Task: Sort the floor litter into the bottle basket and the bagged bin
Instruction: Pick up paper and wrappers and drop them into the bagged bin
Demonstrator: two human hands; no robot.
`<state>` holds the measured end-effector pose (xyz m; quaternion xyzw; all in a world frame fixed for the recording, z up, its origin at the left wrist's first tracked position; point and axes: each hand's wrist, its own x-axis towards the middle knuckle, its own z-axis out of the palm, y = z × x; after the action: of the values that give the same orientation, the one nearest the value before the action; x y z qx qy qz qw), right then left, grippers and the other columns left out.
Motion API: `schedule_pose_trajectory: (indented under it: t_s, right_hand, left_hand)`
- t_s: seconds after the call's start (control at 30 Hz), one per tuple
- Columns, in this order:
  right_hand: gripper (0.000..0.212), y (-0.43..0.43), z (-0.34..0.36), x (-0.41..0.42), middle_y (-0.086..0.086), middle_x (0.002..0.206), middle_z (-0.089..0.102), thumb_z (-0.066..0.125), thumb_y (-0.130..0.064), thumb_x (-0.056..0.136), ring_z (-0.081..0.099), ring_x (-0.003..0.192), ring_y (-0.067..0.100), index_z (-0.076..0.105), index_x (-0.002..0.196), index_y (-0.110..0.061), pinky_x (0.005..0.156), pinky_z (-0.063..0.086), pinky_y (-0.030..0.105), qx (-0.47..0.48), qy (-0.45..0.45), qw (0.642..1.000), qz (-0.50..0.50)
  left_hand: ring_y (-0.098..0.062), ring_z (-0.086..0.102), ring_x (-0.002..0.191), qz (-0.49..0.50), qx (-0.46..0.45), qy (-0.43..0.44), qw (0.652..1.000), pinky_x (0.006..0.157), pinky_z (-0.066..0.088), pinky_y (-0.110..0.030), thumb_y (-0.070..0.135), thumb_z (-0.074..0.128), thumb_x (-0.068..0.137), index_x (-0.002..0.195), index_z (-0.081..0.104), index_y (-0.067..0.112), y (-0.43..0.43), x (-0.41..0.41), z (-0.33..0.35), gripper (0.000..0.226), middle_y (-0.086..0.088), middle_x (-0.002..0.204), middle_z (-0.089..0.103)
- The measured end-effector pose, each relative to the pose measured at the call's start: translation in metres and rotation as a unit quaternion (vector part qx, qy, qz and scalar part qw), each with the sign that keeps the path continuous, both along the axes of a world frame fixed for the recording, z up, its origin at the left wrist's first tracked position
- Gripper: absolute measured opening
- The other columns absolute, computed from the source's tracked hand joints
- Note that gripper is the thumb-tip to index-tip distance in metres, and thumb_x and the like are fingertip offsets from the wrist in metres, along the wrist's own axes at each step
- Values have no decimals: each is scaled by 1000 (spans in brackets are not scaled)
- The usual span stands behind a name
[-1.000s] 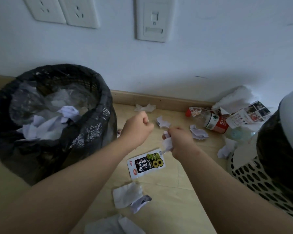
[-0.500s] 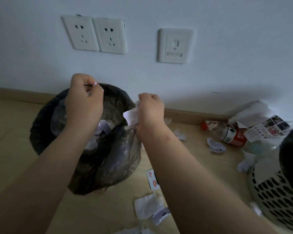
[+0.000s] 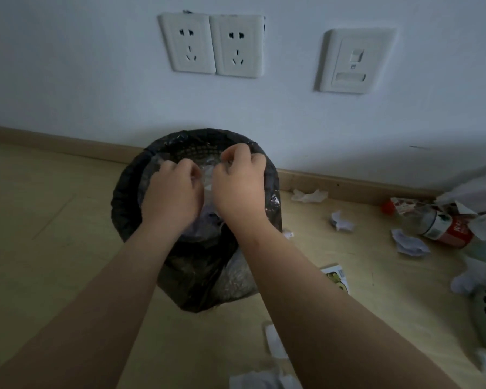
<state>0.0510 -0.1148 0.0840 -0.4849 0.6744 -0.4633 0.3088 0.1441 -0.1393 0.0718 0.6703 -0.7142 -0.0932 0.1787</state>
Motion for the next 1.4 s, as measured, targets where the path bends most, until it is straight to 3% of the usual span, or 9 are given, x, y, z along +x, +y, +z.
schedule_pose_trajectory:
  t_s: [0.13, 0.27, 0.5, 0.63, 0.73, 0.87, 0.97, 1.13, 1.4]
  right_hand:
    - [29, -2, -12, 4, 10, 124, 40, 43, -15, 92, 43, 112, 31, 48, 120, -12, 90, 34, 36, 23, 282, 956, 83]
    - [37, -1, -23, 5, 12, 137, 35, 38, -24, 96, 35, 124, 32, 40, 131, -12, 100, 30, 41, 92, 392, 897, 182]
    - [51, -14, -27, 8, 11, 148, 31, 37, -27, 97, 28, 135, 30, 26, 144, -11, 108, 22, 46, 198, 423, 835, 292]
    - [44, -24, -33, 8, 9, 145, 39, 46, -28, 94, 33, 135, 29, 43, 136, -16, 109, 22, 47, 258, 412, 803, 344]
    - [40, -29, -44, 12, 8, 139, 47, 53, -27, 92, 42, 130, 28, 51, 130, -16, 106, 32, 43, 288, 395, 781, 388]
    - [45, -37, -51, 15, 11, 133, 53, 60, -24, 87, 49, 123, 29, 52, 131, -16, 104, 40, 39, 299, 360, 789, 398]
    - [36, -37, -52, 13, 6, 110, 57, 57, -23, 88, 52, 117, 24, 56, 124, -16, 101, 40, 39, 285, 352, 809, 376]
    - [43, -29, -43, 4, 11, 143, 37, 42, -29, 96, 33, 131, 32, 42, 139, -24, 104, 27, 43, 197, 366, 868, 273]
    - [36, -19, -13, -17, 10, 134, 44, 39, -25, 95, 38, 125, 33, 45, 131, -20, 101, 29, 42, 100, 367, 895, 233]
  left_hand:
    - [-35, 40, 114, 15, 37, -108, 993, 85, 40, -42, 26, 40, 96, 116, 54, 15, 0, 8, -5, 27, -14, 125, 45]
    - [-35, 36, 125, -20, 115, -131, 985, 98, 37, -44, 32, 33, 97, 122, 54, 18, -11, 22, -19, 36, -9, 138, 39]
    - [-36, 40, 124, -90, 224, -150, 959, 105, 34, -43, 26, 35, 98, 128, 53, 17, -31, 32, -39, 36, -15, 134, 43]
    - [-35, 44, 124, -107, 271, -162, 943, 103, 37, -36, 21, 39, 97, 134, 48, 17, -33, 28, -44, 38, -17, 138, 45]
    - [-30, 49, 123, -111, 321, -178, 923, 93, 38, -27, 21, 41, 97, 133, 49, 18, -30, 20, -45, 36, -14, 138, 49]
    - [-27, 52, 119, -116, 339, -175, 917, 82, 36, -22, 22, 44, 97, 129, 51, 18, -32, 17, -44, 34, -13, 135, 52]
    - [-28, 52, 119, -114, 324, -171, 923, 86, 38, -25, 22, 42, 98, 128, 52, 14, -32, 15, -41, 33, -15, 133, 53]
    - [-32, 53, 116, -120, 255, -167, 945, 86, 39, -29, 25, 37, 99, 131, 50, 13, -32, 12, -33, 36, -18, 131, 55]
    - [-34, 53, 114, -69, 191, -150, 968, 83, 40, -32, 25, 33, 99, 132, 49, 15, -34, 5, -7, 37, -18, 131, 54]
